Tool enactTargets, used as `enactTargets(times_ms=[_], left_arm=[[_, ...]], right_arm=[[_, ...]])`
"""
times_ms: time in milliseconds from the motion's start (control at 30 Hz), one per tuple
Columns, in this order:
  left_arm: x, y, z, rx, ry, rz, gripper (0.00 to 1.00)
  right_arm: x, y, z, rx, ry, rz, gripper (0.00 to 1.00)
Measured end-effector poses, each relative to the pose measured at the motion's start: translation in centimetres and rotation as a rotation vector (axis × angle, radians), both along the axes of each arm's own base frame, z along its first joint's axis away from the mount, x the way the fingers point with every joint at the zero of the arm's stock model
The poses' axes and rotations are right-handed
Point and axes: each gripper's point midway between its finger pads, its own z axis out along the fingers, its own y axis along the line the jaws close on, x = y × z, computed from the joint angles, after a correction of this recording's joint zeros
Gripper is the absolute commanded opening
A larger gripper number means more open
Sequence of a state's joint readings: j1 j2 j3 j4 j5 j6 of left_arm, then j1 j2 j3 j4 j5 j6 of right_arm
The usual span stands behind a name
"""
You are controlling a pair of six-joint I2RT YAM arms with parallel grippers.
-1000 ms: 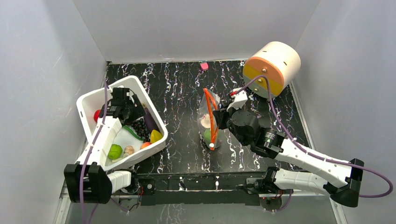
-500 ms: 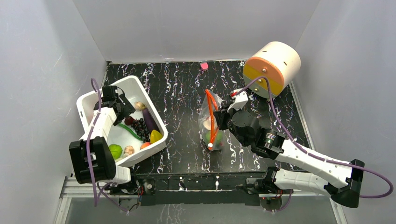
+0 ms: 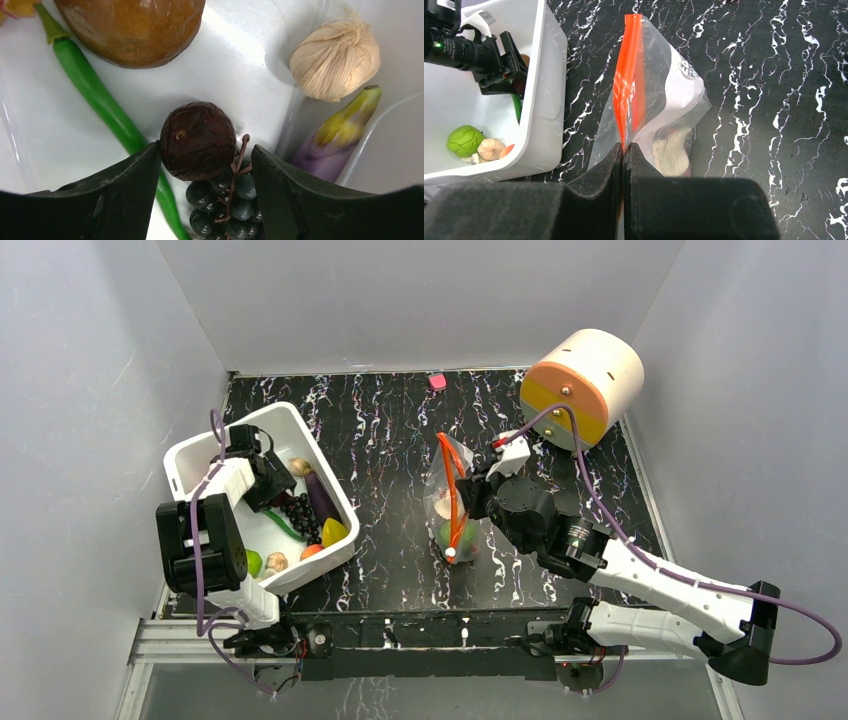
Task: Place the food in the zip-top bag and seal the zipper
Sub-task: Pick up the fake fruit from the bin.
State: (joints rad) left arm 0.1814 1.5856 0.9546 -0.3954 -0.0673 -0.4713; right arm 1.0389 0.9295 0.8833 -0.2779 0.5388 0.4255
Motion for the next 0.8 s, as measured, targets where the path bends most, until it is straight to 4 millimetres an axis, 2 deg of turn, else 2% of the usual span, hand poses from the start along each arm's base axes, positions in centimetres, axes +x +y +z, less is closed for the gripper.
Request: enactTargets(times_ms=[267,500,667,800], left_arm=[[0.1,0.0,-1.0,-0.001,0.034,-0.025,0.53],[0.1,-0.1,-1.1,-0.004,0.034,-0.038,0.42],[0.2,-0.3,-0.5,-0.012,0.017,-0.053,0.37],[0.2,-0.4,0.9,-0.010,-0.018,-0.066,0.36]], right_arm=[[-0.1,0.2,-0.3,0.006,0.006,0.009,0.00],[-0.1,0.3,-0.3,0.011,0.008,0.012,0.00],[-0.1,0.3,-0.3,0.010,0.008,0.012,0.00],[-0.3,0.4,-0.4,0.011,0.011,0.022,0.00]])
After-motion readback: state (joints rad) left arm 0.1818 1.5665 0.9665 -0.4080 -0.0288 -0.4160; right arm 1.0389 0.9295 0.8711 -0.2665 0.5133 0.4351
